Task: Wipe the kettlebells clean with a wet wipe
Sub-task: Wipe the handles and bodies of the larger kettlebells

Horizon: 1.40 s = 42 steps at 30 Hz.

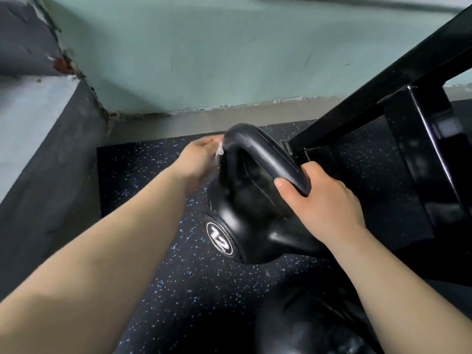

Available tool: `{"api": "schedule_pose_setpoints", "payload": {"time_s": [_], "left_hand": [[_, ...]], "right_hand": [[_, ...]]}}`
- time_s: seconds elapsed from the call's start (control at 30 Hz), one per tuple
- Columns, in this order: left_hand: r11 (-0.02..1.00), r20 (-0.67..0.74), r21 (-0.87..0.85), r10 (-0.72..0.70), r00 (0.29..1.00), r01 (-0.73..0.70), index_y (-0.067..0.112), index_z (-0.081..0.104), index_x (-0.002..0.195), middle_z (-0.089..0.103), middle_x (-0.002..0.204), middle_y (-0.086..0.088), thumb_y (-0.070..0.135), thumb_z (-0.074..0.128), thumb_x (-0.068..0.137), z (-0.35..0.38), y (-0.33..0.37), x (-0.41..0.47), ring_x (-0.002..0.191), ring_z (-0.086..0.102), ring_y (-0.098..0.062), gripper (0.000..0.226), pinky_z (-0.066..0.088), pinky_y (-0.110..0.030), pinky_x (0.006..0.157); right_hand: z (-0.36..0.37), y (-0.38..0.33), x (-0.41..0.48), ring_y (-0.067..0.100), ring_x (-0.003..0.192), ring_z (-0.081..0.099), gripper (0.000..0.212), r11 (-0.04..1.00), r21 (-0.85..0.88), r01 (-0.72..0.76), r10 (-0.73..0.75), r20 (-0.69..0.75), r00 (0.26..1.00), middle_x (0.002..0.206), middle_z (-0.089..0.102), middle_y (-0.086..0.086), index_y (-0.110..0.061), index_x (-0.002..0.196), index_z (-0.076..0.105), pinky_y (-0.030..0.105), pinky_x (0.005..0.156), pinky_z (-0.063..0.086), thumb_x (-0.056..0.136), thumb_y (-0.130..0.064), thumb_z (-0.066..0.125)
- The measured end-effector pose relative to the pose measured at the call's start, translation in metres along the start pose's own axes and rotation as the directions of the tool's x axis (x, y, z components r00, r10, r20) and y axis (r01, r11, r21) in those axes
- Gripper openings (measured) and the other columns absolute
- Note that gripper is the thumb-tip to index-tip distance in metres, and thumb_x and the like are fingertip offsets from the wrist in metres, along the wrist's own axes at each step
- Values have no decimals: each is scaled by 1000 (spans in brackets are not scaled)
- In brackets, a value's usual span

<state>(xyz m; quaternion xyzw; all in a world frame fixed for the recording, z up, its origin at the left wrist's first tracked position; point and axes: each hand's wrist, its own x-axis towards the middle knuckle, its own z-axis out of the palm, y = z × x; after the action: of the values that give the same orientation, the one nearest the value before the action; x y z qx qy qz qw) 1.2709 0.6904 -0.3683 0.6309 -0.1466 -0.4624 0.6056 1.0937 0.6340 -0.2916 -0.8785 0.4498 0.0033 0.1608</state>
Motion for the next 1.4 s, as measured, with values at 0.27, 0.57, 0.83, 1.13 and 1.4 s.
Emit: {"api": "schedule_pose_setpoints", "payload": {"time_s": [0.27,0.57,0.83,1.13,1.4], "left_hand": [[794,102,276,536,838,-542,2,55,113,54,109,6,-5,50,86,21,26,-23,82,52,23,29,38,2,81],[918,-398,248,388,831,-310,12,61,113,61,111,6,15,49,90,32,-20,-16,104,54,0,26,34,-1,85],[976,-91,209,78,993,-58,16,63,79,51,52,4,12,47,91,-4,-7,12,39,41,1,20,37,-8,46],[653,400,630,190,897,-420,20,64,71,63,51,6,5,49,81,35,75,6,45,48,3,24,35,-4,48],[772,-117,300,613,782,-560,14,61,105,59,103,10,8,54,85,24,8,-19,84,55,19,22,41,-4,87]], "right_hand": [[0,-1,0,26,80,50,47,1000,-4,-16,16,-1,1000,82,55,-2,-20,108,44,31,69,30,80,-58,38],[1,0,1,20,72,49,46,1000,0,-7,7,-23,1000,72,56,-4,-22,104,46,30,67,31,79,-59,37],[2,0,0,21,73,47,47,1000,-2,-3,2,-23,1000,74,55,-4,-21,106,47,30,67,31,79,-59,39],[1,-1,0,27,78,53,45,1000,8,-21,21,-23,1000,80,61,2,-20,99,49,32,67,34,78,-59,41],[2,0,0,24,72,50,42,1000,-2,-8,8,-35,999,70,55,-2,-20,92,47,31,65,31,77,-60,40]]}}
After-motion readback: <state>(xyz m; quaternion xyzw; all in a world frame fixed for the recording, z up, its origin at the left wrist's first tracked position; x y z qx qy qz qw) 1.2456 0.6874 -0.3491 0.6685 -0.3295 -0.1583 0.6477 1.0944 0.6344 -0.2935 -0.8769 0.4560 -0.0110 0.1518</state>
